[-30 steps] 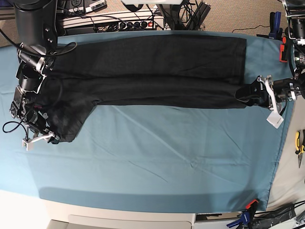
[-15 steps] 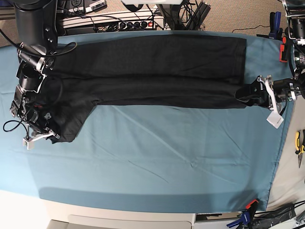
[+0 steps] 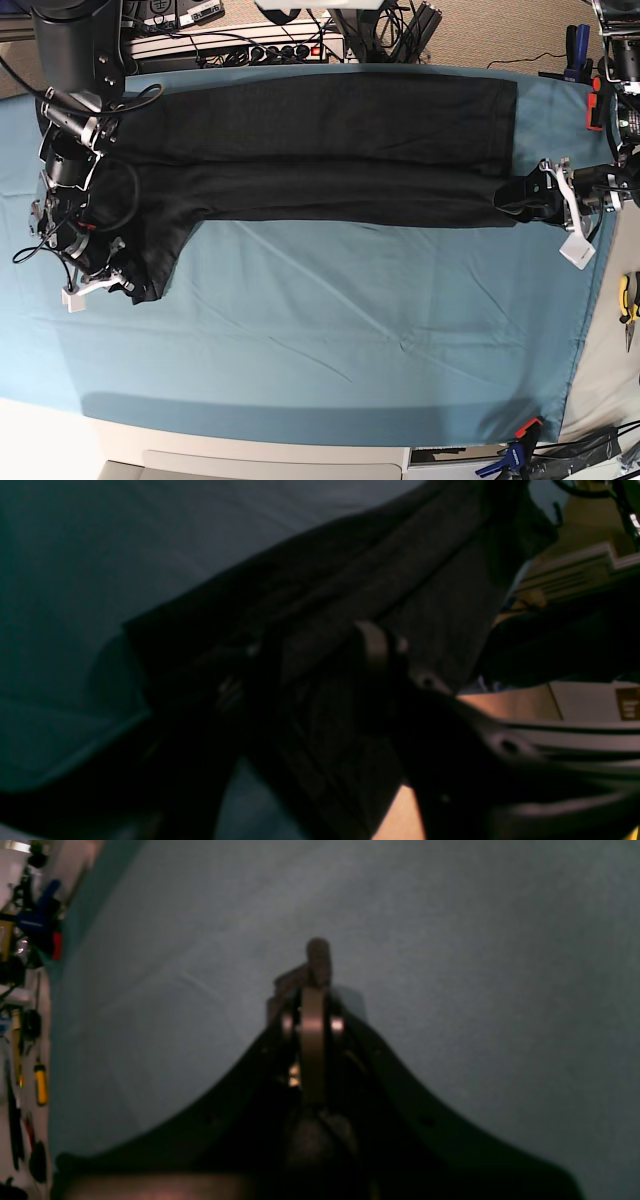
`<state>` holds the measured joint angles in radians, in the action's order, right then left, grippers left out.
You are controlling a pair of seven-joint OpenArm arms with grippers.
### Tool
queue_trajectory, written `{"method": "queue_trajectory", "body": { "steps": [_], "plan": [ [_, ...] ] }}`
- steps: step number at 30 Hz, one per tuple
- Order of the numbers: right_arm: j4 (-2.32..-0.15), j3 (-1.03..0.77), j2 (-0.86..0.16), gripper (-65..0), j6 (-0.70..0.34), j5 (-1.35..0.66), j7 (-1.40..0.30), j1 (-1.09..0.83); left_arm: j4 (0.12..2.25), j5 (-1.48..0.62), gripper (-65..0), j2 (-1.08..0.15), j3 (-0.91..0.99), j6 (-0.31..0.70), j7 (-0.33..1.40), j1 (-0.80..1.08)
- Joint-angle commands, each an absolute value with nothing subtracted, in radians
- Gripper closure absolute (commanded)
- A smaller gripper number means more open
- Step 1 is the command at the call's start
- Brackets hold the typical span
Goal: Fold the T-shirt properly
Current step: 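Pull the grasped strip end inward over the shirt with the right gripper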
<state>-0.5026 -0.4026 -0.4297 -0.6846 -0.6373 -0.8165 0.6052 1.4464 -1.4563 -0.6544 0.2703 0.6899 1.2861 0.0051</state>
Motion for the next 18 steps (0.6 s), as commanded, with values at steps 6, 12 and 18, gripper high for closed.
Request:
{"method": "queue_trajectory", "body": {
  "steps": [6,12,18],
  "plan": [
    [-0.784,-0.403,-0.451,0.0,-0.698,-0.666,-0.877,0.531,1.460,-1.484,-24.5,-0.676,0.280,0.698,1.271,-0.008],
    [-1.061,-0.403,-0.452,0.0,-0.698,-0.694,-0.959,0.402,1.460,-1.484,-24.5,-0.676,0.280,0.698,1.271,-0.008],
    [-1.260,-0.401,-0.452,0.0,-0.698,-0.816,-1.071,0.275,1.460,-1.484,-24.5,-0.676,0.280,0.698,1.271,-0.009]
  ]
}}
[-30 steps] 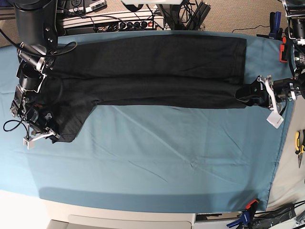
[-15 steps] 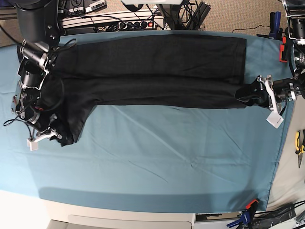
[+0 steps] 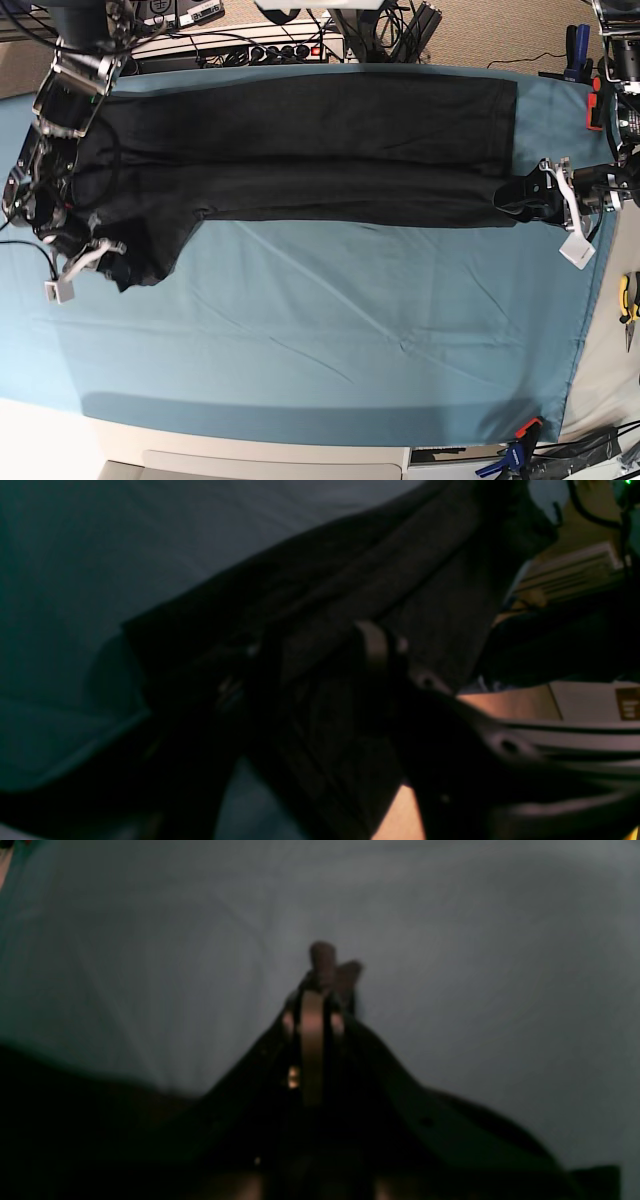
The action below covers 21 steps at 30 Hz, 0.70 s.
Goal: Fold the T-shirt properly
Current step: 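Pull the grasped strip end inward over the shirt with the right gripper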
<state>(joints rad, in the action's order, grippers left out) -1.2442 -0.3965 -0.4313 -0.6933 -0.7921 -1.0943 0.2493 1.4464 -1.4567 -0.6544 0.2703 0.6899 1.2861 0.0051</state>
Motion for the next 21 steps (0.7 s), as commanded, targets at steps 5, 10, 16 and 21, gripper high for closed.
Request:
{"method": "queue_trajectory", "body": {
  "steps": [5,10,16,21],
  "plan": [
    [-1.441,-0.401,-0.452,0.0,-0.698,-0.909,-1.138,0.139,1.460,-1.484,-24.5,-0.676,0.280,0.698,1.271,-0.009],
    [-1.618,-0.401,-0.452,0.0,-0.698,-0.909,-1.138,0.009,1.460,-1.484,-24.5,-0.676,0.280,0.698,1.271,-0.009],
    [-1.800,-0.401,-0.451,0.0,-0.698,-0.909,-1.137,-0.125,1.460,-1.484,-24.5,-0.676,0.280,0.698,1.271,-0.009],
    [-1.898,-0.401,-0.451,0.0,-0.698,-0.909,-1.137,-0.202,1.460,-1.484,-24.5,-0.676,0.280,0.698,1.271,-0.009]
  ]
}}
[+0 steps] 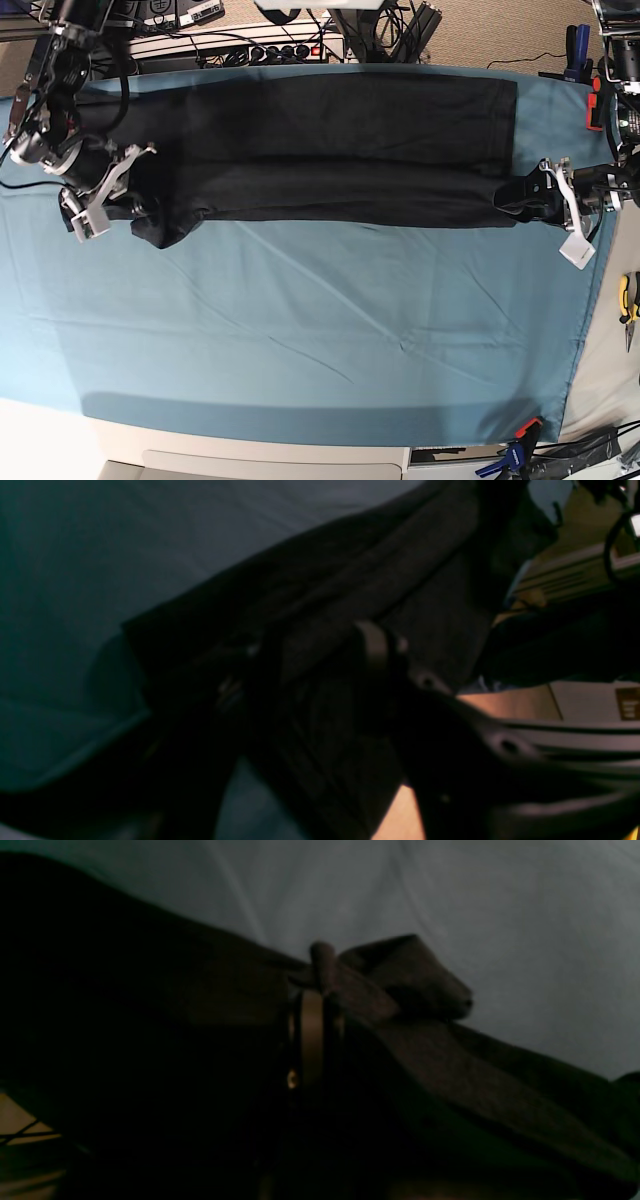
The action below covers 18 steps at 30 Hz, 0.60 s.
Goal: Fold the T-shirt properly
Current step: 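Pull the grasped strip end inward over the shirt with the right gripper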
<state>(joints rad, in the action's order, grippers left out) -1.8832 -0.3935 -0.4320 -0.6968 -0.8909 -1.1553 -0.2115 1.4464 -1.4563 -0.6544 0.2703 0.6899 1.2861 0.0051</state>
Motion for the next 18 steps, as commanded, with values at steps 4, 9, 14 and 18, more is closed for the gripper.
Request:
{"method": "queue_trajectory", "body": {
  "steps": [4,9,14,18],
  "plan": [
    [-1.930,-0.401,-0.451,0.0,-0.698,-0.908,-1.138,-0.249,1.460,-1.484,-24.5,-0.676,0.280,0.698,1.271,-0.009],
    [-1.931,-0.401,-0.451,0.0,-0.698,-0.910,-1.152,-0.297,1.460,-1.484,-24.5,-0.676,0.280,0.698,1.271,-0.009],
    [-1.931,-0.401,-0.451,0.0,-0.698,-0.961,-1.177,-0.337,1.460,-1.484,-24.5,-0.676,0.280,0.698,1.271,-0.009],
    [-1.931,-0.401,-0.451,0.0,-0.698,-0.972,-1.183,-0.365,1.460,-1.484,-24.5,-0.676,0.280,0.698,1.271,-0.009]
  ]
}}
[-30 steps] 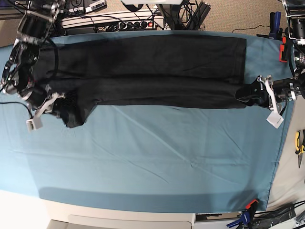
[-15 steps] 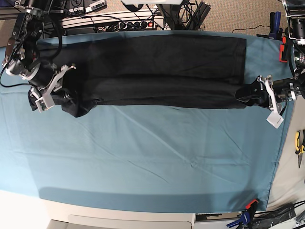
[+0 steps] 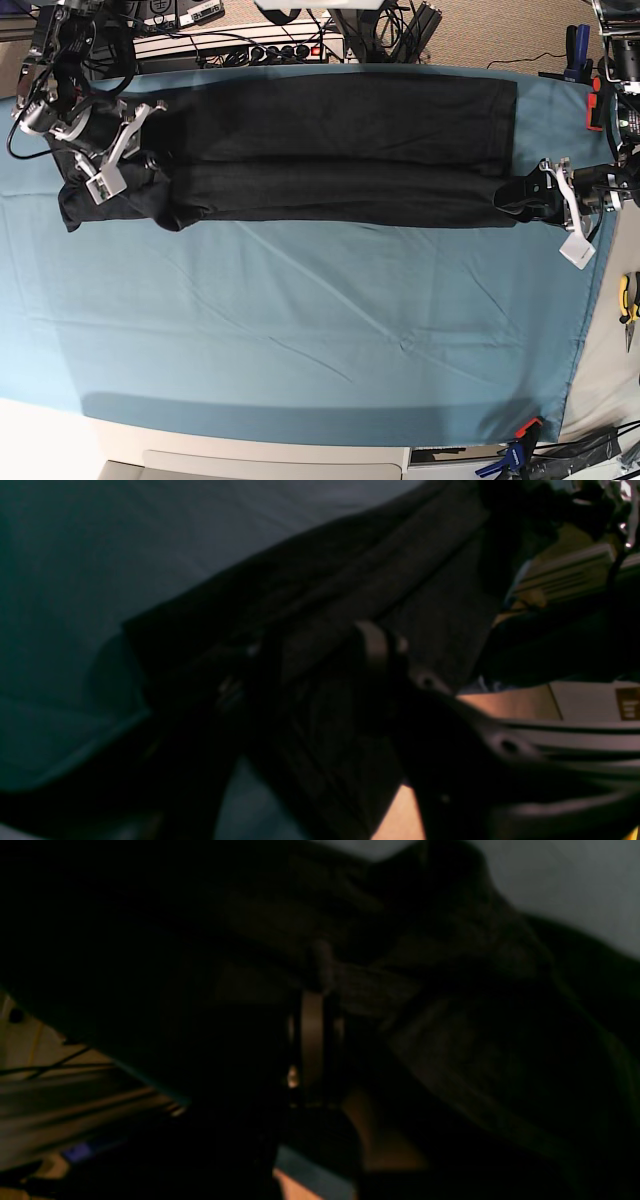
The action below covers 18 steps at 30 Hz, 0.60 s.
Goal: Fold the T-shirt properly
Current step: 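Pull the grasped strip end inward over the shirt with the right gripper, then hold the folded strip end down with the right gripper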
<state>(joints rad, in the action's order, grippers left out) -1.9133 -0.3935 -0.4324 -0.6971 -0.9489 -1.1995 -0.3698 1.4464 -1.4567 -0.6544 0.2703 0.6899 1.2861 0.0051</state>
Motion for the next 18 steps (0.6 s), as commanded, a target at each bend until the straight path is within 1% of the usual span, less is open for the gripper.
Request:
{"method": "queue_trajectory", "body": {
  "steps": [1,12,18],
  "plan": [
    [-1.931,-0.401,-0.451,0.0,-0.698,-0.973,-1.184,-0.372,1.460,-1.484,-24.5,-0.676,0.280,0.698,1.271,-0.009],
    [-1.931,-0.400,-0.451,0.0,-0.698,-0.999,-1.211,-0.433,1.460,-1.484,-24.5,-0.676,0.280,0.698,1.271,-0.008],
    [-1.931,-0.398,-0.451,0.0,-0.698,-1.002,-1.256,-0.438,1.460,-1.484,-24.5,-0.676,0.280,0.698,1.271,-0.008]
  ]
}}
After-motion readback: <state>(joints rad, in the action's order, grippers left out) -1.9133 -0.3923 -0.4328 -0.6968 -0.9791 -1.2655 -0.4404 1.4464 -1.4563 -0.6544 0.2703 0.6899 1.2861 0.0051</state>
